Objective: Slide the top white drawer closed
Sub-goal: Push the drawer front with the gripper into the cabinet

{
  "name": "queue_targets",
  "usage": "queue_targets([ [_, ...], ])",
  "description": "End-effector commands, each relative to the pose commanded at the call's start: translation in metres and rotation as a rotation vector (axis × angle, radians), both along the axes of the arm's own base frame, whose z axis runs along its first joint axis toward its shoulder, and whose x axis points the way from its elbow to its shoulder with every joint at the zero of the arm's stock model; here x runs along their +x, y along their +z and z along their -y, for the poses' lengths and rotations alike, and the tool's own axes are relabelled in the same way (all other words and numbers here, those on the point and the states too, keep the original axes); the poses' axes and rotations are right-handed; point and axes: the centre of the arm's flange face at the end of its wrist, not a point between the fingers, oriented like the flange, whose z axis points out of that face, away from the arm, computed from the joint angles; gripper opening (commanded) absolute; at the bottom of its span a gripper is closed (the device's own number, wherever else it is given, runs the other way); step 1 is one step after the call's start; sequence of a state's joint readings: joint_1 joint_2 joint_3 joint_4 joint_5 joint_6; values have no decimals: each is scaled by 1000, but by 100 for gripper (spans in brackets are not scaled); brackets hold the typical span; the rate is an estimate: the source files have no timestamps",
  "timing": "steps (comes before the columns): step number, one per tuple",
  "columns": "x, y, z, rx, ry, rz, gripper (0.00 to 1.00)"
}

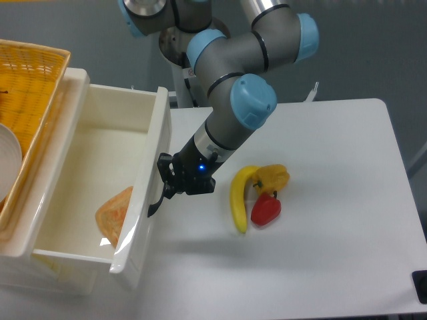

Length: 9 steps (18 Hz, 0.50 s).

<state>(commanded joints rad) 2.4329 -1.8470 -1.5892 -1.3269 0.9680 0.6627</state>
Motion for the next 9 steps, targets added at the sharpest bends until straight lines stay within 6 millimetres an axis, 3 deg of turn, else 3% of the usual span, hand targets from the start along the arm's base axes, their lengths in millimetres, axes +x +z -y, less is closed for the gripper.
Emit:
queue_targets([
  [9, 22, 2, -13, -3, -9, 17, 0],
])
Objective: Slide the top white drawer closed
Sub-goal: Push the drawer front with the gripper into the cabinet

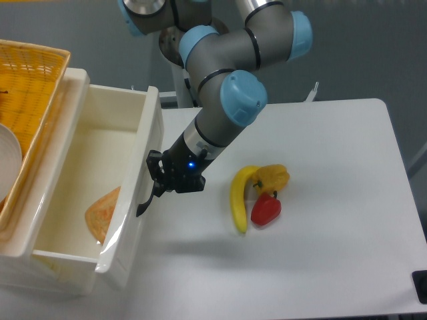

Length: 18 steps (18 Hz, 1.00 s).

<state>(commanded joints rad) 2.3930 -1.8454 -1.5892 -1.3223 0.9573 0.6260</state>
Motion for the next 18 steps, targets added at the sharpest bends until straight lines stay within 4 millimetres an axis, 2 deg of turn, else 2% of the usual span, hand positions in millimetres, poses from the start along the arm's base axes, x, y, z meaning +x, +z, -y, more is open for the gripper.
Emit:
queue_targets([
  [18, 49, 1, -26, -1, -50, 19, 0],
])
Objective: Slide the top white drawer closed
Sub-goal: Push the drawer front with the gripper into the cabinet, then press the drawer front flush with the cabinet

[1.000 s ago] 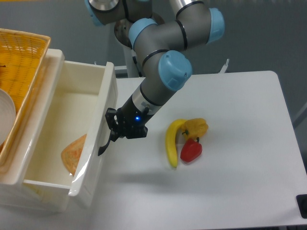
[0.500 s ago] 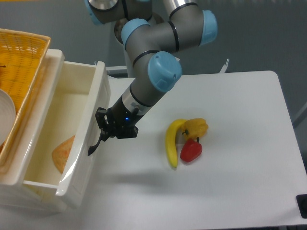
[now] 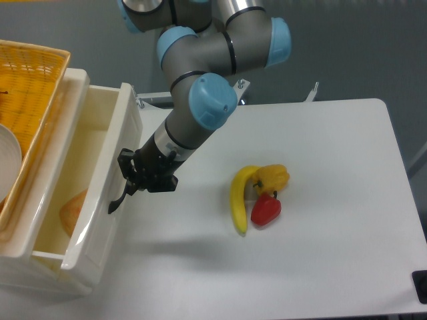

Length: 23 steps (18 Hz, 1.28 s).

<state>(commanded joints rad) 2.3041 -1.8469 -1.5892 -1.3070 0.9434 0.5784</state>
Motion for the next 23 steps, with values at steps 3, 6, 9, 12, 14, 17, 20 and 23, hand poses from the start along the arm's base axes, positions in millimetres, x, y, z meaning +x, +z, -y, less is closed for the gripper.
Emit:
queue_targets([
  [3, 8, 1, -5, 5, -4, -5, 0],
  [6, 14, 3, -11, 13, 13, -12, 0],
  [9, 22, 3, -15, 12, 5, -11, 0],
  [12, 25, 4, -17, 11, 9, -10, 0],
  [14, 32, 3, -20, 12, -1, -11, 0],
  [17, 36, 2, -22, 8, 0, -6, 0],
  [20, 43, 1, -27, 13, -4, -10, 0],
  [23, 46, 1, -30, 16, 5, -13, 0],
])
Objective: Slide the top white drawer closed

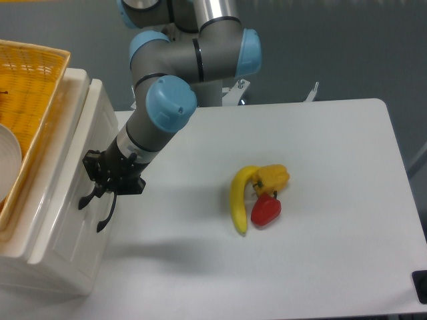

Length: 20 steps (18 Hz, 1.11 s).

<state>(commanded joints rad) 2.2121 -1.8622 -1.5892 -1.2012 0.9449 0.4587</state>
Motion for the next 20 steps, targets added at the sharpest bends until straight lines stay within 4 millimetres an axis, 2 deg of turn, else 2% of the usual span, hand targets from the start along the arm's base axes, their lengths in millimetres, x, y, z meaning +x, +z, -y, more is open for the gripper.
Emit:
queue_targets([
  [6, 2, 2, -2, 2, -2, -2, 0],
  [9, -7, 5, 1, 12, 7, -9, 2],
  [16, -72, 11, 31, 10, 110, -36, 12],
  [18, -89, 10, 40, -6, 132, -63, 19],
  [20, -106, 7, 51, -39, 156, -101, 22],
])
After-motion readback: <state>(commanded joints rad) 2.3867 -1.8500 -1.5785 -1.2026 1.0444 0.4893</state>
